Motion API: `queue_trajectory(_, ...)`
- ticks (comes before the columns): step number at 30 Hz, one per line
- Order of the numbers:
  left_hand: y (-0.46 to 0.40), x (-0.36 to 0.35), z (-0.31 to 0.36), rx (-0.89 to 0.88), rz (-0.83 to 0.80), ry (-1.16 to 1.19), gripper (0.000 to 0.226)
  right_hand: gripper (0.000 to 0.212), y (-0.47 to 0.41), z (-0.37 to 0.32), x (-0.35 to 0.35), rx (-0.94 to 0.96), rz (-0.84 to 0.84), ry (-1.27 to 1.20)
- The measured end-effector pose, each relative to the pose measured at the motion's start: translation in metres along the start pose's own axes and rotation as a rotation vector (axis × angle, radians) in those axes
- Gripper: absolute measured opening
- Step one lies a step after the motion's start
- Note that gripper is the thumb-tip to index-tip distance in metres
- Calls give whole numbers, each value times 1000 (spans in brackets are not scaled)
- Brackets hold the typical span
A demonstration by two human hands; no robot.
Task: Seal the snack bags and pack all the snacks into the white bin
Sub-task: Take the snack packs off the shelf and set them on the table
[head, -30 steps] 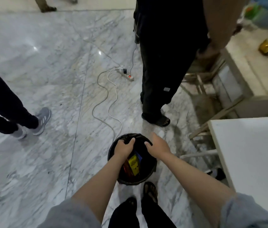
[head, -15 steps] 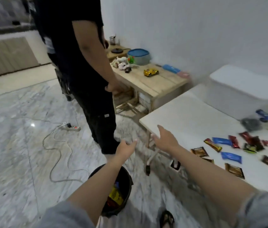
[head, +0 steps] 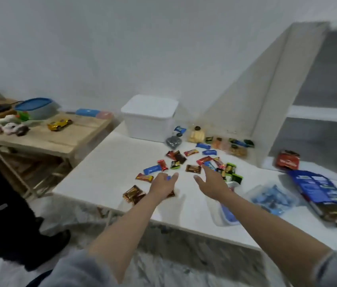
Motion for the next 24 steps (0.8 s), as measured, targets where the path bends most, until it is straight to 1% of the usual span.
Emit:
queue_trajectory(2, -6, -58, 27, -3, -56, 15, 62, 63, 4, 56, 29, -61, 41, 18)
queue_trajectory(4, -11, -118, 52, -36, -118, 17, 59, 59, 10, 114, 57, -136, 82, 20)
queue_trajectory(8, -16, -227, 88, -83, -203, 15, 42, 64, 34, 222, 103, -295, 136, 4)
queue_trajectory(9, -14, -251, 96, -95, -227, 16, 42, 63, 39, 246, 111, -321, 153, 9)
queue_trajectory(11, -17, -293, 105, -107, -262, -20, 51, 60, 50, 287, 126, -395, 179, 5)
queue_trajectory(12, -20, -312, 108, -109, -280, -51, 56, 59, 54, 305, 132, -439, 189, 1)
queue_trajectory(14, -29, -344, 114, -118, -314, -111, 58, 58, 61, 337, 142, -517, 215, -11)
queue_trajectory(17, -43, -383, 127, -128, -343, -173, 48, 59, 65, 378, 146, -621, 243, -72)
queue_trajectory(19, -58, -405, 135, -105, -374, -186, 56, 62, 65, 402, 144, -682, 255, -108)
queue_trajectory(21, -77, -427, 142, -119, -392, -208, 61, 66, 62, 421, 140, -743, 272, -131)
queue_trajectory(24, -107, -453, 153, -114, -401, -263, 52, 77, 51, 440, 133, -824, 265, -82)
Point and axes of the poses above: each hand's wrist, its own y-axis away from the middle knuckle, its own x-axis out of the back of the hand, z = x × y, the point moved 2 cm from there along -y, towards the middle knuckle, and after that the axes turned 3 degrees about y, right-handed, at the moved point
